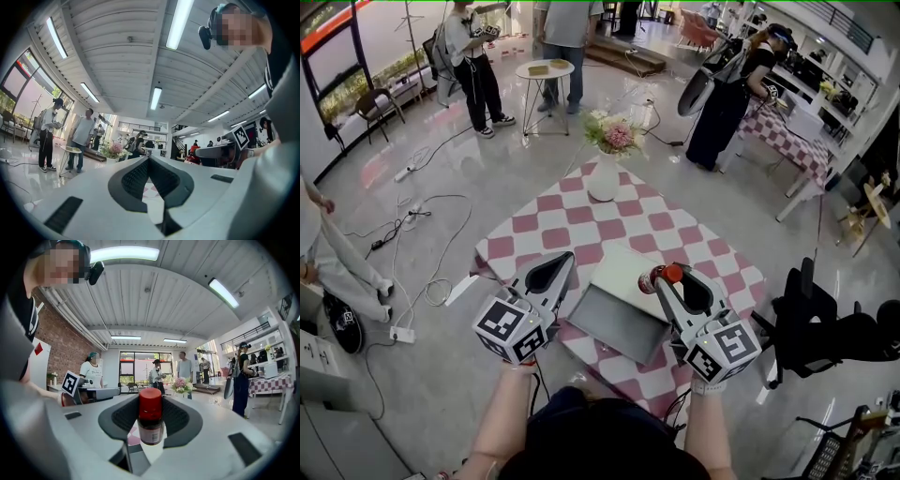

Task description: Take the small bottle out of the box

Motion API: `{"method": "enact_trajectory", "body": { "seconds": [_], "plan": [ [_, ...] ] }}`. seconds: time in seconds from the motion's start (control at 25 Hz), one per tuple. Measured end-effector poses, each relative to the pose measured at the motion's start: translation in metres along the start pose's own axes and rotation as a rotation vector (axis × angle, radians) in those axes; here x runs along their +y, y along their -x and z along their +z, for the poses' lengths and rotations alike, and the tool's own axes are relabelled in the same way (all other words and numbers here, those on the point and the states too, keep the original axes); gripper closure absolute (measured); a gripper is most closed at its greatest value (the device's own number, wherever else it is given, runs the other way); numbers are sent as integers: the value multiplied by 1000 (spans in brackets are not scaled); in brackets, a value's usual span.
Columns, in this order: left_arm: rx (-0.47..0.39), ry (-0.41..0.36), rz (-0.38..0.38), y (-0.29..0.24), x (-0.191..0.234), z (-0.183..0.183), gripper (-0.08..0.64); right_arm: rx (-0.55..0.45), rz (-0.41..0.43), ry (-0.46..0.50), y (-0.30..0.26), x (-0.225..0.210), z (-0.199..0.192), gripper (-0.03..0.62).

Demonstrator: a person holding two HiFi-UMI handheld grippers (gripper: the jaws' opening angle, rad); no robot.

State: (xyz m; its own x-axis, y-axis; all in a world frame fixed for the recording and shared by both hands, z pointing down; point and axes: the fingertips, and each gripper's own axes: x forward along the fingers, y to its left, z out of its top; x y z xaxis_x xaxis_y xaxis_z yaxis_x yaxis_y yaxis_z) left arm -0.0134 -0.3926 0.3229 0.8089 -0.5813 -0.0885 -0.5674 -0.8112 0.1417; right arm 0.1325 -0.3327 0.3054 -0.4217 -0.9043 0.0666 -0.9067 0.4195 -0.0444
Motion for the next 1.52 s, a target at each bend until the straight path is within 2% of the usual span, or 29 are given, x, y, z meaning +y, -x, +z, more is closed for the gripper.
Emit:
{"method": "enact_trajectory", "body": {
  "seconds": [1.52],
  "plan": [
    [10, 17, -20, 4, -4, -4, 557, -8, -14, -6, 6, 2, 1, 446]
  ]
}}
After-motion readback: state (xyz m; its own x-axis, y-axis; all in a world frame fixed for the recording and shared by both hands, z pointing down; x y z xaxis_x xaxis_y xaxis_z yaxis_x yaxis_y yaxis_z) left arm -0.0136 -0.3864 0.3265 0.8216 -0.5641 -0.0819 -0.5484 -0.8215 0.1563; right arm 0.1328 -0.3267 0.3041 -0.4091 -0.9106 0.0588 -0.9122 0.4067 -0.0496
